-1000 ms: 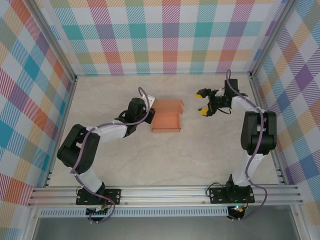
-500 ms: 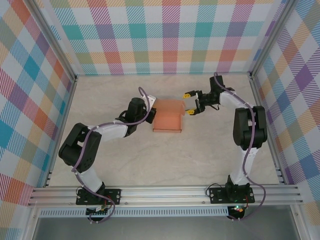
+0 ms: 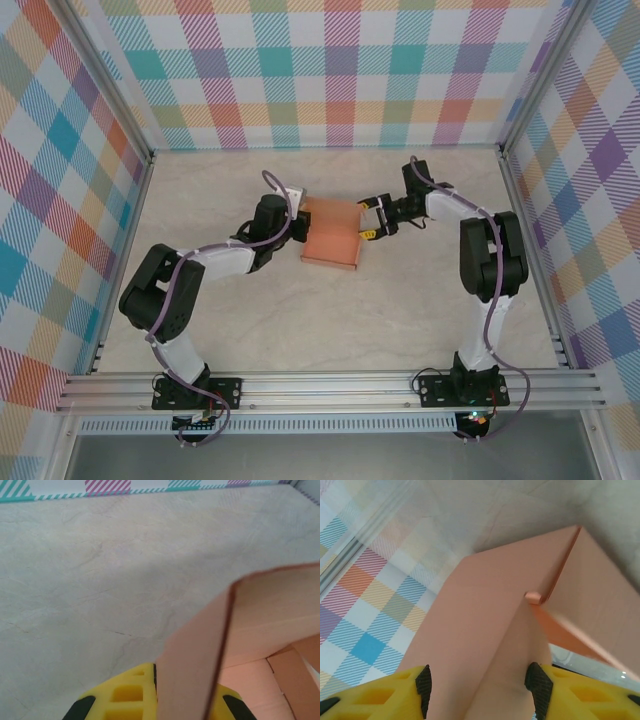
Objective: Fold the paper box
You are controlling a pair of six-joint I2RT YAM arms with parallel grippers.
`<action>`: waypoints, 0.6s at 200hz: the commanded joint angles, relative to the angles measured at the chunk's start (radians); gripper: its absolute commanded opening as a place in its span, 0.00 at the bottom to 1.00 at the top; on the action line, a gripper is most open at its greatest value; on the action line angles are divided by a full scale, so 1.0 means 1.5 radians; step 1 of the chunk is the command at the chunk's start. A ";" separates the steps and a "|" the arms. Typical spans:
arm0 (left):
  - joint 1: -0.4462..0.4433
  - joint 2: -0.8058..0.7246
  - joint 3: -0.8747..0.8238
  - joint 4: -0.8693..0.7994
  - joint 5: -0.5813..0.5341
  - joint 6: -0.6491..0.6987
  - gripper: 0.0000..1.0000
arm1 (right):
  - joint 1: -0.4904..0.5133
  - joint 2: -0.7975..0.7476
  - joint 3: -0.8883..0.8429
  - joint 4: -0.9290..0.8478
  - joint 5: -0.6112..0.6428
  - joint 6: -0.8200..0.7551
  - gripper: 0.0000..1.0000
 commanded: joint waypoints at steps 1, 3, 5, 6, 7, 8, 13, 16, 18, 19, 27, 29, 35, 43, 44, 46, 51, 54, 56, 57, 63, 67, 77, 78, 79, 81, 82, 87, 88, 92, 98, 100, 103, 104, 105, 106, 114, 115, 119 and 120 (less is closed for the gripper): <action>-0.008 -0.008 -0.026 0.060 0.026 -0.061 0.00 | 0.008 -0.035 -0.010 -0.012 0.020 -0.009 0.56; -0.009 -0.007 -0.027 0.062 0.026 -0.060 0.00 | 0.008 -0.036 -0.010 -0.014 0.021 -0.011 0.55; -0.010 -0.006 -0.030 0.063 0.025 -0.061 0.00 | 0.008 -0.036 -0.011 -0.014 0.022 -0.014 0.55; -0.011 -0.006 -0.031 0.064 0.024 -0.061 0.00 | 0.008 -0.036 -0.011 -0.015 0.023 -0.015 0.55; -0.012 -0.006 -0.032 0.065 0.023 -0.062 0.00 | 0.008 -0.037 -0.011 -0.016 0.024 -0.016 0.54; -0.012 -0.006 -0.033 0.066 0.023 -0.063 0.00 | 0.008 -0.037 -0.011 -0.018 0.024 -0.017 0.54; -0.015 -0.003 -0.040 0.071 0.021 -0.064 0.00 | 0.008 -0.038 -0.013 -0.021 0.027 -0.021 0.54; -0.018 -0.001 -0.044 0.076 0.020 -0.064 0.00 | 0.008 -0.038 -0.014 -0.022 0.028 -0.023 0.53; -0.019 0.000 -0.046 0.079 0.019 -0.063 0.00 | 0.008 -0.038 -0.015 -0.023 0.028 -0.024 0.53; -0.020 0.000 -0.048 0.080 0.018 -0.062 0.00 | 0.008 -0.039 -0.016 -0.023 0.028 -0.025 0.53; -0.027 0.005 -0.059 0.093 0.009 -0.059 0.00 | 0.008 -0.040 -0.022 -0.024 0.030 -0.029 0.53; -0.029 0.006 -0.061 0.096 0.007 -0.058 0.00 | 0.008 -0.040 -0.024 -0.024 0.029 -0.029 0.53; -0.035 0.009 -0.067 0.106 0.000 -0.052 0.00 | 0.008 -0.041 -0.029 -0.023 0.031 -0.030 0.53; -0.042 0.012 -0.074 0.111 -0.009 -0.047 0.00 | 0.008 -0.043 -0.037 -0.022 0.032 -0.031 0.53; -0.043 0.013 -0.074 0.111 -0.010 -0.046 0.00 | 0.008 -0.043 -0.039 -0.022 0.032 -0.031 0.53; -0.044 0.013 -0.075 0.112 -0.011 -0.045 0.00 | 0.008 -0.043 -0.041 -0.021 0.032 -0.030 0.53; -0.048 0.015 -0.077 0.114 -0.015 -0.041 0.00 | 0.008 -0.044 -0.046 -0.020 0.032 -0.030 0.53; -0.051 0.015 -0.077 0.114 -0.017 -0.039 0.00 | 0.008 -0.044 -0.049 -0.019 0.031 -0.030 0.53; -0.052 0.015 -0.078 0.114 -0.019 -0.039 0.00 | 0.008 -0.044 -0.051 -0.018 0.031 -0.030 0.52; -0.053 0.015 -0.078 0.114 -0.020 -0.038 0.00 | 0.008 -0.044 -0.051 -0.019 0.031 -0.031 0.52; -0.058 0.014 -0.080 0.114 -0.025 -0.034 0.00 | 0.008 -0.045 -0.056 -0.019 0.032 -0.032 0.52; -0.062 0.014 -0.081 0.114 -0.028 -0.032 0.00 | 0.008 -0.045 -0.059 -0.020 0.032 -0.032 0.52; -0.071 0.012 -0.082 0.112 -0.037 -0.027 0.00 | 0.008 -0.046 -0.064 -0.019 0.032 -0.035 0.52; -0.072 0.012 -0.082 0.112 -0.038 -0.026 0.00 | 0.008 -0.046 -0.064 -0.019 0.032 -0.035 0.52; -0.073 0.011 -0.082 0.112 -0.040 -0.026 0.01 | 0.007 -0.046 -0.064 -0.019 0.032 -0.035 0.52; -0.075 0.011 -0.082 0.112 -0.043 -0.026 0.01 | 0.007 -0.046 -0.064 -0.020 0.032 -0.036 0.52; -0.076 0.011 -0.082 0.112 -0.044 -0.026 0.01 | 0.007 -0.046 -0.065 -0.020 0.032 -0.036 0.52; -0.080 0.010 -0.082 0.112 -0.049 -0.025 0.01 | 0.007 -0.047 -0.066 -0.021 0.032 -0.039 0.52; -0.082 0.010 -0.082 0.112 -0.050 -0.025 0.01 | 0.007 -0.047 -0.066 -0.021 0.032 -0.039 0.52; -0.085 0.010 -0.082 0.112 -0.053 -0.024 0.01 | 0.007 -0.048 -0.066 -0.022 0.033 -0.041 0.52; -0.090 0.009 -0.081 0.111 -0.061 -0.024 0.01 | 0.007 -0.048 -0.068 -0.024 0.033 -0.043 0.52; -0.093 0.008 -0.083 0.111 -0.064 -0.024 0.01 | 0.007 -0.049 -0.068 -0.025 0.034 -0.044 0.52; -0.096 0.008 -0.083 0.110 -0.069 -0.024 0.01 | 0.007 -0.050 -0.069 -0.026 0.035 -0.046 0.52; -0.096 0.008 -0.083 0.110 -0.071 -0.023 0.01 | 0.007 -0.050 -0.069 -0.027 0.034 -0.046 0.53; -0.097 0.008 -0.083 0.110 -0.074 -0.023 0.01 | 0.007 -0.051 -0.069 -0.027 0.035 -0.046 0.53; -0.099 0.008 -0.084 0.111 -0.076 -0.023 0.01 | 0.007 -0.051 -0.069 -0.028 0.036 -0.046 0.53; -0.107 0.007 -0.086 0.113 -0.086 -0.020 0.01 | 0.005 -0.054 -0.071 -0.032 0.038 -0.050 0.53; -0.108 0.008 -0.087 0.113 -0.087 -0.018 0.01 | 0.005 -0.055 -0.071 -0.031 0.038 -0.050 0.53; -0.112 0.009 -0.089 0.114 -0.092 -0.016 0.01 | 0.004 -0.057 -0.071 -0.035 0.039 -0.051 0.54; -0.113 0.009 -0.089 0.114 -0.093 -0.015 0.01 | 0.003 -0.057 -0.072 -0.035 0.038 -0.052 0.54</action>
